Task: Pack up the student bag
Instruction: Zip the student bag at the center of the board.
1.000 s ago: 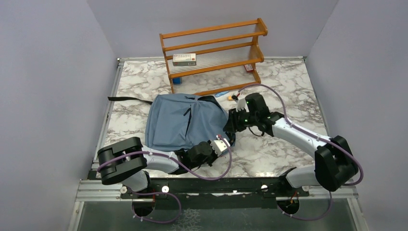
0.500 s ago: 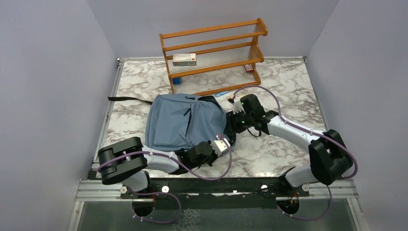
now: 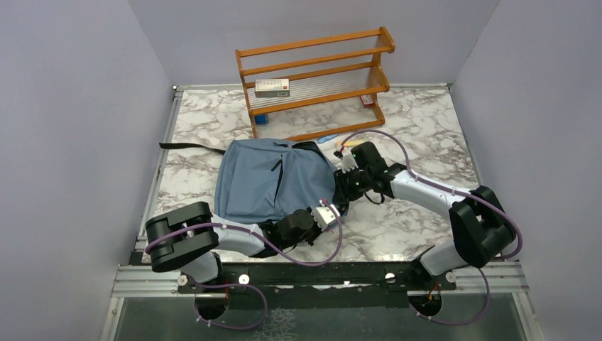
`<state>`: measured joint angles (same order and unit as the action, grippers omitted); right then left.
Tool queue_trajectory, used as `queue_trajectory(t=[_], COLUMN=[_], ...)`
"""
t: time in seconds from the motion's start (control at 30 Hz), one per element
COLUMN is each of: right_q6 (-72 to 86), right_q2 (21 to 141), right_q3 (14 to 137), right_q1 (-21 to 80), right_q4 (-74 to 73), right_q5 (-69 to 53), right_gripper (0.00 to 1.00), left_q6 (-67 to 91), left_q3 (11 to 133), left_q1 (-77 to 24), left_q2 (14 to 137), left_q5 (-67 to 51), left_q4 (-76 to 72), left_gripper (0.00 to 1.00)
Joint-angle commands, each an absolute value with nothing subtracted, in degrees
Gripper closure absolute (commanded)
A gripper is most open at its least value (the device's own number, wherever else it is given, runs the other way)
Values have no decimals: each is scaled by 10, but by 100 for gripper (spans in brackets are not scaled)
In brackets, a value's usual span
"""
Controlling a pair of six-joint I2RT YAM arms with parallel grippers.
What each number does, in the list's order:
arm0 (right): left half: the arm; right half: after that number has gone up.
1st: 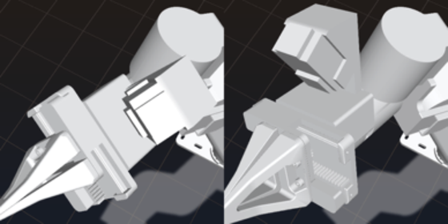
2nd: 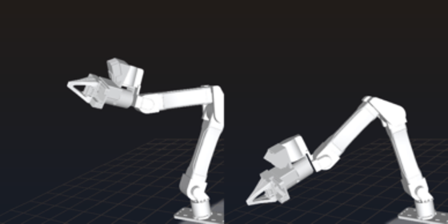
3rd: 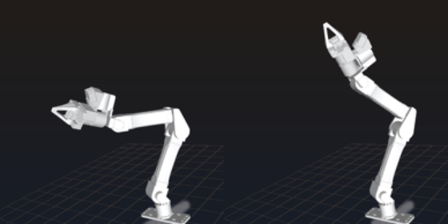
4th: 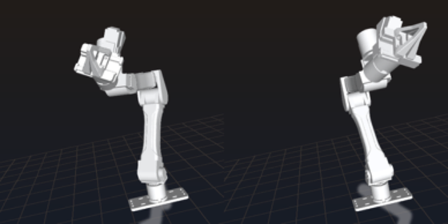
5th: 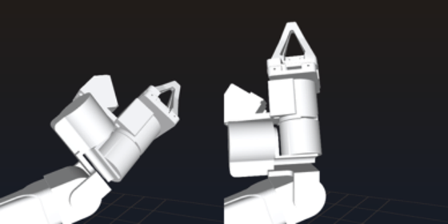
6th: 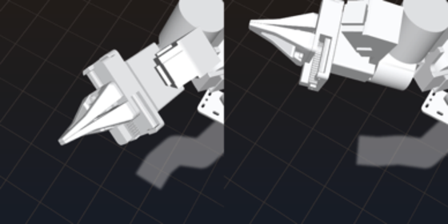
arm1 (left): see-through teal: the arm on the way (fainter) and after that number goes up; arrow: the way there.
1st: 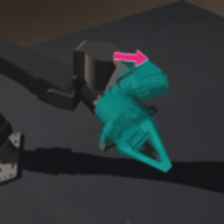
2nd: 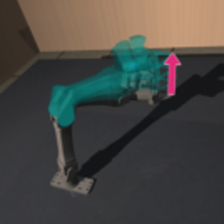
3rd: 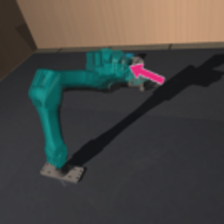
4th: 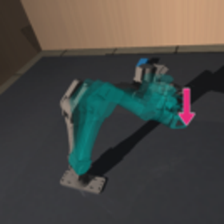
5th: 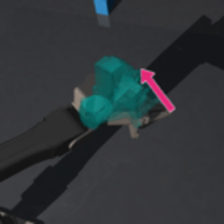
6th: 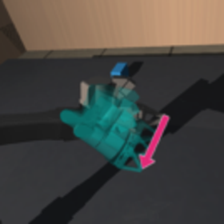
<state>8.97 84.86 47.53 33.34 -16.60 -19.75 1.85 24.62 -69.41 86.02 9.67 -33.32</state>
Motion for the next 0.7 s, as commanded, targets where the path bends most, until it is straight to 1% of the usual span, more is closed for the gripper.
queue_trajectory(t=[0.0, 0.13, 0.27, 0.4, 0.67], right_q6=[82, 84, 88, 101, 129], right_q2=[856, 855, 852, 824, 731], right_q3=[490, 487, 485, 475, 447], right_q1=[337, 337, 337, 337, 337], right_q4=[-183, -177, -175, -160, -98], right_q5=[-186, -186, -185, -179, -183], right_gripper=[70, 77, 88, 99, 99], left_q6=[25, 26, 30, 31, 32], left_q3=[240, 237, 233, 229, 228], left_q1=[-705, -705, -704, -705, -704], left_q2=[881, 878, 873, 866, 860], left_q5=[54, 54, 56, 58, 62], left_q4=[-285, -285, -285, -284, -285], left_gripper=[84, 83, 83, 84, 83])
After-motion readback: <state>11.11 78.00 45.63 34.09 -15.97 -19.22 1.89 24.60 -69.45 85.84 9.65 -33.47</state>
